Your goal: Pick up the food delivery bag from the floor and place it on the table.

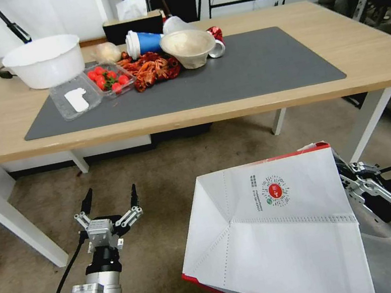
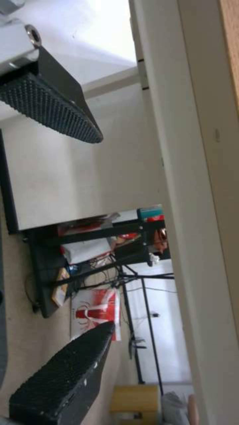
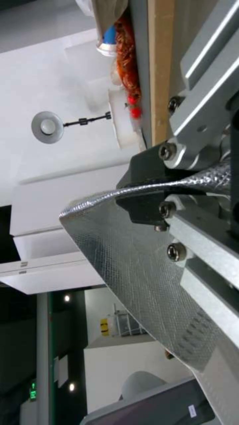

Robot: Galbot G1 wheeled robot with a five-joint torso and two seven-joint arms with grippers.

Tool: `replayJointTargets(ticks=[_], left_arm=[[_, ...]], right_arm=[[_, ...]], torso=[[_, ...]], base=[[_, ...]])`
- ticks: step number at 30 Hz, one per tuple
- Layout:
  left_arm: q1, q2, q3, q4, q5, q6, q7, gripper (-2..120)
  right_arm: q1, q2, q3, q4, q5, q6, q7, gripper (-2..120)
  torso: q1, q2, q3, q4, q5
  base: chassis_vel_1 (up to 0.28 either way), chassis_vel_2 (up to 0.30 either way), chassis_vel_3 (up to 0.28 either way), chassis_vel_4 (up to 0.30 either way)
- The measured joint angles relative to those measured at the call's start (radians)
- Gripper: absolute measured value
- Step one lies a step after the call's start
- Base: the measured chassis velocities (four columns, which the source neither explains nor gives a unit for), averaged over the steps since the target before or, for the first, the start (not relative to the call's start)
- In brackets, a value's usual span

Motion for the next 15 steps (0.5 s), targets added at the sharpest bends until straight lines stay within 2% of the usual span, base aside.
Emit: replayJointTargets(ticks=[15], left_arm=[[0.028,-0.002,-0.022,-0.032,0.03,0.037,-0.016,100]], right_arm=[[0.001,0.006,0.002,-0.016,-0.005,0.002,-0.017,0]], torso=[[0.019,0.058,0.039,0.0,0.0001]], base=[[0.0,0.0,0.0,0.0]])
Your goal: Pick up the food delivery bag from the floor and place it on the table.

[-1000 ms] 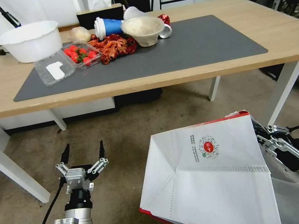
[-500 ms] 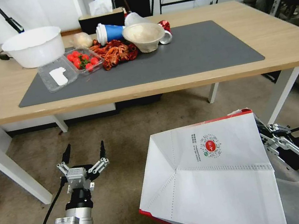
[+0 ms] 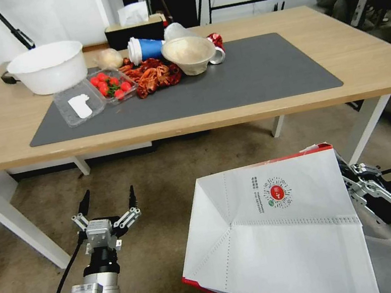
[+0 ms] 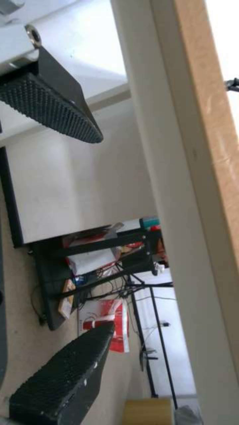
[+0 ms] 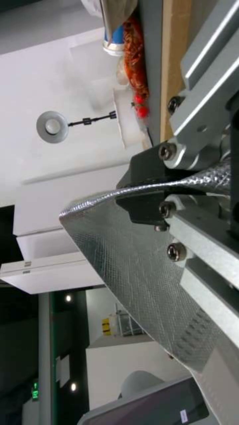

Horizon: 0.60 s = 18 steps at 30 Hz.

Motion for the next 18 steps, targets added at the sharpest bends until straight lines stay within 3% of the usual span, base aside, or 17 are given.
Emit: replayJointTargets(ticks=[18], left_arm=[[0.017,-0.01,0.0,-0.019,0.009,-0.001,-0.001,100]], right_arm=[[-0.006,0.006,0.003,0.005,-0.01,0.002,-0.016,0]], torso=[[0.026,0.074,0.048,0.0,-0.0001]], base=[[0.0,0.0,0.0,0.0]])
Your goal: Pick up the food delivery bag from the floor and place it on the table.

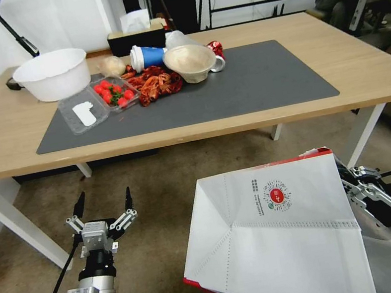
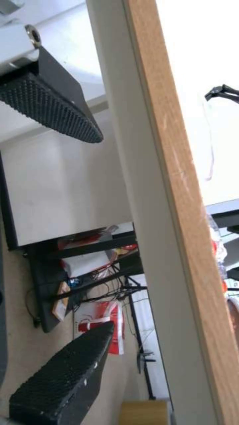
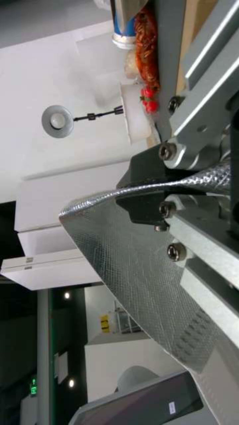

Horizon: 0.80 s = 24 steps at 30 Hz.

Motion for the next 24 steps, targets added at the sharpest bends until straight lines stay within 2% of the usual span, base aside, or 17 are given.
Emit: replayJointTargets(ticks=[24], left_arm=[[-0.008,0.006,0.001,0.004,-0.004,-0.002,0.003,100]], right_arm=[[-0.001,0.005,0.003,0.0,-0.005,0.004,0.0,0]], torso=[[0.038,0.099,0.061,0.0,0.0]], base=[[0.0,0.0,0.0,0.0]])
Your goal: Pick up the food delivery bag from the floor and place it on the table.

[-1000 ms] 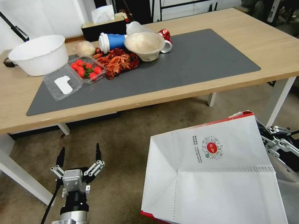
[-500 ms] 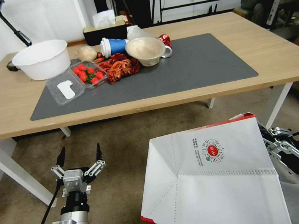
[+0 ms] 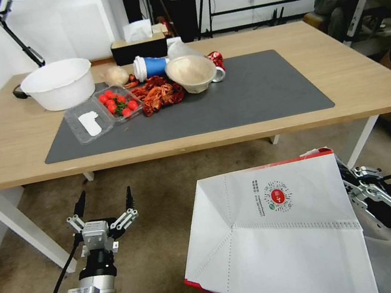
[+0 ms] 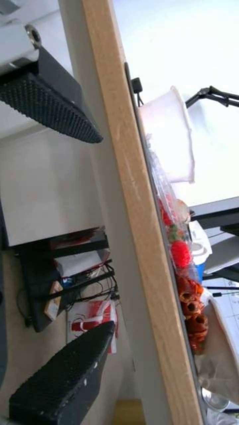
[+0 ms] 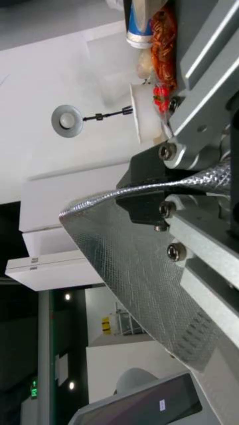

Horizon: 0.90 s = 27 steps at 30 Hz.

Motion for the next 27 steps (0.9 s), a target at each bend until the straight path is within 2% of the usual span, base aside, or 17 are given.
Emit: replayJointTargets(ticks=[27], left_arm=[[-0.006,0.0,-0.001,0.007,-0.005,-0.001,0.003,100]], right_arm=[[-0.003,0.005,0.003,0.002,-0.006,0.001,0.002,0]], torso=[[0.044,0.108,0.065,-0.0001,0.0]], base=[[0.0,0.0,0.0,0.0]])
